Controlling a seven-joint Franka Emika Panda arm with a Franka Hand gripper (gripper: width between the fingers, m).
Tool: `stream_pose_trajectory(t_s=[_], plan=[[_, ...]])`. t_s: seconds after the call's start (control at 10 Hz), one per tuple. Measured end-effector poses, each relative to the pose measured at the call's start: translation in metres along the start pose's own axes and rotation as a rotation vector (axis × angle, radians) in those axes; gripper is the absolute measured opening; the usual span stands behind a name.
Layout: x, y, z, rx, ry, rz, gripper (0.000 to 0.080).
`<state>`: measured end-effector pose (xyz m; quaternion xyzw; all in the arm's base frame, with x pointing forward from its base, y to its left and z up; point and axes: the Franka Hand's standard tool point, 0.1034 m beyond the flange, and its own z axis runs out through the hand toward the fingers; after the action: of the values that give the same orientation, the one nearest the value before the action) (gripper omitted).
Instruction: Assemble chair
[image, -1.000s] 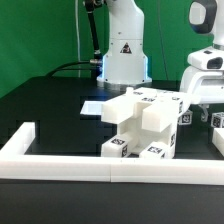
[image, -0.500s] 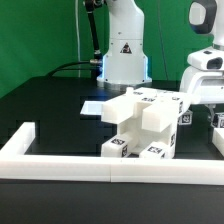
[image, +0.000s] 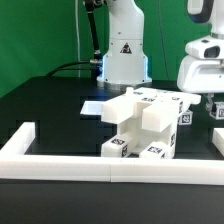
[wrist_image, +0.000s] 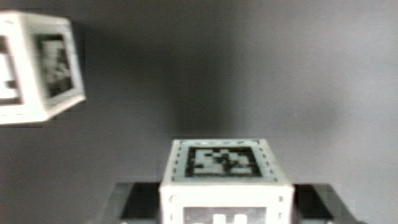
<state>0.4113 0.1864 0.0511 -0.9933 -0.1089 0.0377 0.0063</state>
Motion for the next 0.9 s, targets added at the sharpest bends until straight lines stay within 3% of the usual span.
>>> stream_pose_trajectory(t_s=[0.2, 0.4, 0.5, 0.9], plan=[[0.001, 0.013, -0.026, 0.018, -0.006, -0.002, 0.0287], [0.004, 0.036, -0.050, 0.040, -0.029, -0.007, 0.0287], [0.008, 0.044, -0.054, 0.042, -0.023, 0.013, 0.0287], [0.006, 0.044, -0.052, 0.041, -0.028, 0.006, 0.0288]])
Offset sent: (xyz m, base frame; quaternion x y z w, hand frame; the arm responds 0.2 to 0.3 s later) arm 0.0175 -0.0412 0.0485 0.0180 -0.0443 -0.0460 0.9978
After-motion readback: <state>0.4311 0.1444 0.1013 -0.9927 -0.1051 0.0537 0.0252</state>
